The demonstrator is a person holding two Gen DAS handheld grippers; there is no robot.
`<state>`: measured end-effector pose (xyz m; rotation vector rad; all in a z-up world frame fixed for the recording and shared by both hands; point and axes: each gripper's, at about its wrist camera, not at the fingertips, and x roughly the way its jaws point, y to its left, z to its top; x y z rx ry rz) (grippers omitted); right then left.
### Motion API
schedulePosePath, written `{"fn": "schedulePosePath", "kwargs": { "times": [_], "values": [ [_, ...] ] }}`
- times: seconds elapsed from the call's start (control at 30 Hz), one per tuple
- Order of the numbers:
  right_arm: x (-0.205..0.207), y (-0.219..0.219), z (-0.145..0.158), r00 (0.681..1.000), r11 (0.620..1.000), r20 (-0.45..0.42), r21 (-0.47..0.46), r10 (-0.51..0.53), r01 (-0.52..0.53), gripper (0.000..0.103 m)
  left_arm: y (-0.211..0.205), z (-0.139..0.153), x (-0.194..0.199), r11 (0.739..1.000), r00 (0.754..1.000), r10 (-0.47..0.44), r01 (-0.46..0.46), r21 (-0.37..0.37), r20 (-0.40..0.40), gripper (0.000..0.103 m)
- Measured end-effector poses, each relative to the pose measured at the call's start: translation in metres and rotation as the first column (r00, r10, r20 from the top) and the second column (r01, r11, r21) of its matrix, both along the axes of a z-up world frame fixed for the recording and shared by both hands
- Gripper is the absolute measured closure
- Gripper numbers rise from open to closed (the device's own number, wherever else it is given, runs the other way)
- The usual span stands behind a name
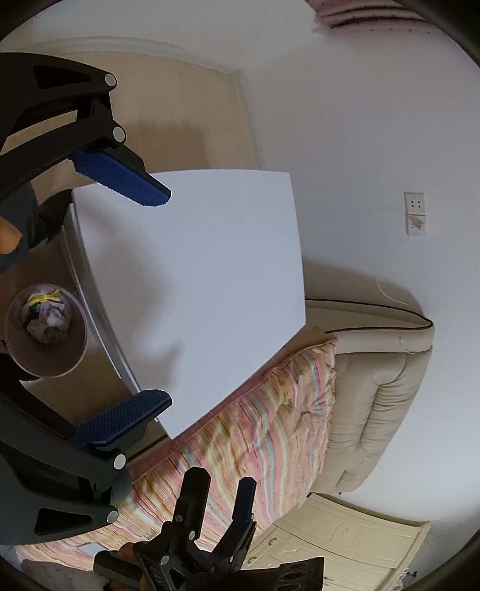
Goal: Collect trash
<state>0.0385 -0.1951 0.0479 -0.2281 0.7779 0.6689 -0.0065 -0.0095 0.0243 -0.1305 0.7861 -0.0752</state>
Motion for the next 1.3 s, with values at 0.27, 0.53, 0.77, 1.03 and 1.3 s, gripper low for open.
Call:
{"fn": "schedulePosePath", "kwargs": {
  "times": [0.27, 0.53, 0.77, 1.03, 1.3],
  "values": [
    [0.0058, 0.0020, 0.0064, 1.000, 1.000, 0.002, 0.017, 0.010, -0.010, 0.003, -0.0014, 0.0050, 0.0045, 1.000, 1.000, 0.002, -0.002, 0.002, 0.022, 0.006],
    [0.0062, 0.0023, 0.0066, 1.000, 1.000, -0.001, 0.021, 0.013, -0.013, 0.003, 0.0007, 0.0068, 0.0043, 1.000, 1.000, -0.002, 0.003, -0.027, 0.020, 0.006],
    [0.0064, 0.0033, 0.0071, 1.000, 1.000, -0.004, 0.022, 0.015, -0.015, 0.003, -0.0003, 0.0072, 0.0051, 1.000, 1.000, 0.026, -0.026, 0.000, 0.014, 0.006],
    [0.0055, 0.0055, 0.0070, 1.000, 1.000, -0.006, 0.021, 0.017, -0.017, 0.003, -0.0003, 0.0066, 0.0051, 1.000, 0.999, 0.027, -0.027, -0.007, 0.017, 0.006],
    [0.0056, 0.0056, 0.0042, 1.000, 1.000, -0.006, 0.016, 0.014, -0.014, 0.003, -0.0003, 0.0066, 0.0043, 1.000, 1.000, 0.025, -0.025, -0.012, 0.018, 0.006]
  ]
}}
